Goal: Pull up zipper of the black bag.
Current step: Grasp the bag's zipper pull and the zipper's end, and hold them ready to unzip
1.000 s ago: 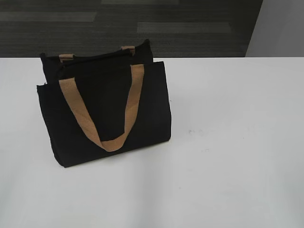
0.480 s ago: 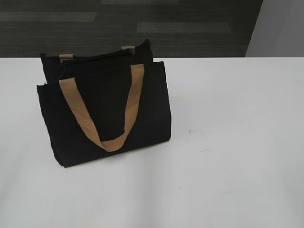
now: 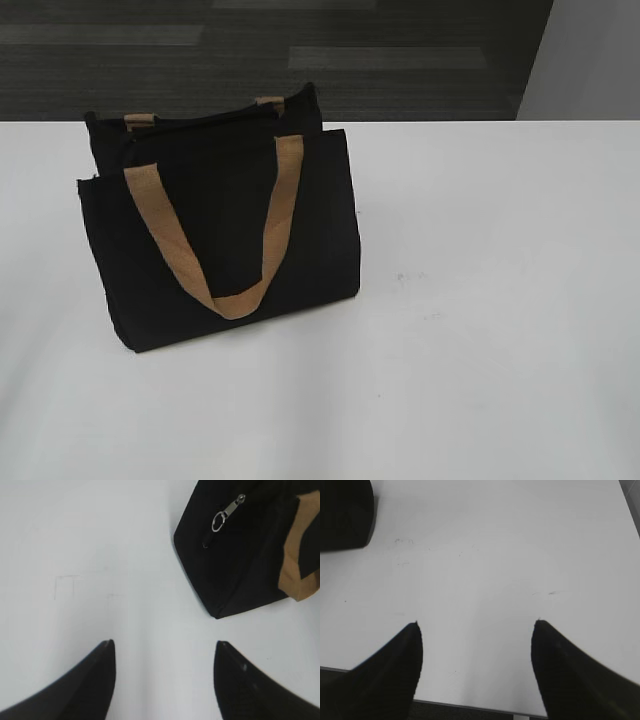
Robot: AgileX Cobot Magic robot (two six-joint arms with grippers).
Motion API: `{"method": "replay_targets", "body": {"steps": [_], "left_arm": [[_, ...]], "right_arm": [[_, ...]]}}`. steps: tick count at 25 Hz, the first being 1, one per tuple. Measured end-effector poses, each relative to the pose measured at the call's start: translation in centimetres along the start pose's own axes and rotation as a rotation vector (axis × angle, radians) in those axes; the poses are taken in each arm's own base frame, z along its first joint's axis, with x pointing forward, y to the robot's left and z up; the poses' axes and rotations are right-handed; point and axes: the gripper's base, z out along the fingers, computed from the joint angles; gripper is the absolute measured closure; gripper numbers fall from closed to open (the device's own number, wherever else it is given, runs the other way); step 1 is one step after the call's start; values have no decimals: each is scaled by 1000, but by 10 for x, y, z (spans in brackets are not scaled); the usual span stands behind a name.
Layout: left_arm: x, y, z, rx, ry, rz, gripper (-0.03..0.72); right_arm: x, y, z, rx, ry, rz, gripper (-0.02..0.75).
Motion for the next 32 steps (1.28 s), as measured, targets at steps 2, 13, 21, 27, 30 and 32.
{"method": "replay_targets", "body": {"steps": [2,13,21,27,30,32], "left_arm": [[-6,3,16,9,45,25,222],[-27,0,90,240,96,221,222],[-34,19,116,355,-19,221,223],[-33,38,133,396,-107,280,267],[-31,41,146,415,-136,392,276],[-30,44,156,419,-159,428,276]], "right_arm": [[0,0,0,0,0,0,211],[0,0,0,0,0,0,211],[0,0,0,0,0,0,211],[0,0,0,0,0,0,211],[0,0,0,0,0,0,211],[0,0,0,0,0,0,211]]}}
